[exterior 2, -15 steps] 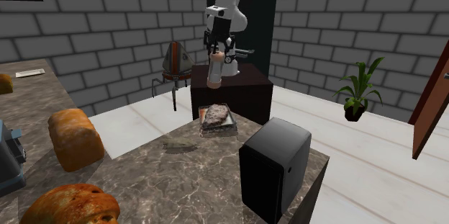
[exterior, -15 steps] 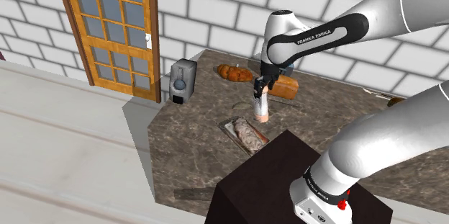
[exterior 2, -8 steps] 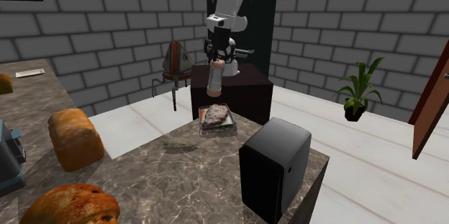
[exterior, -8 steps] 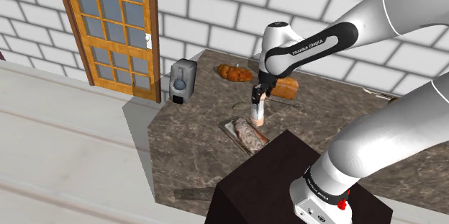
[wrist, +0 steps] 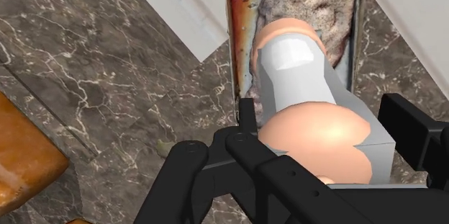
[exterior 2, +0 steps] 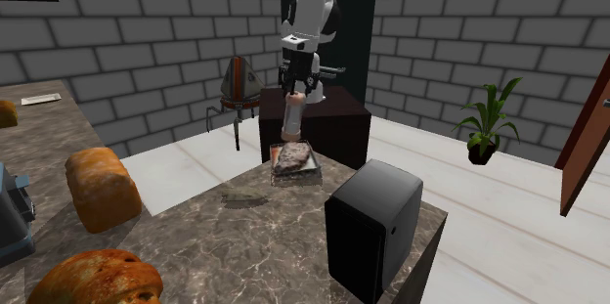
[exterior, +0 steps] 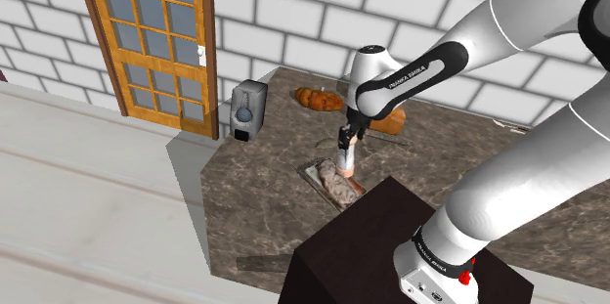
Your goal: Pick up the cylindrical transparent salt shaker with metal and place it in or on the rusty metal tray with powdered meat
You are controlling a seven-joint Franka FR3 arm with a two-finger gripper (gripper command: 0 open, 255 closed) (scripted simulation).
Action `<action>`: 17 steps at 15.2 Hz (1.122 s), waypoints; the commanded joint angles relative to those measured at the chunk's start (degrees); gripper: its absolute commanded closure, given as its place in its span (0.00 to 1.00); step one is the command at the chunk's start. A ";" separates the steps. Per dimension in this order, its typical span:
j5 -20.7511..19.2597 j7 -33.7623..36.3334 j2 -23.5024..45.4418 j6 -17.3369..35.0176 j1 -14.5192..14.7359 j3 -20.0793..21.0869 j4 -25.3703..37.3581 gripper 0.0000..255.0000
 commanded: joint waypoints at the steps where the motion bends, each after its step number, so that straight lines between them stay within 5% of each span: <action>1: -0.63 0.56 1.61 2.03 -0.25 -0.07 -0.36 1.00; 8: -3.06 3.03 7.29 8.20 -0.92 -0.13 -0.98 1.00; 15: -3.06 3.03 7.29 8.20 -0.92 -0.13 -0.98 1.00; 16: -3.07 3.02 7.30 8.22 -0.93 -0.14 -0.97 0.00; 17: -3.07 3.02 7.29 8.21 -0.92 -0.14 -0.98 0.00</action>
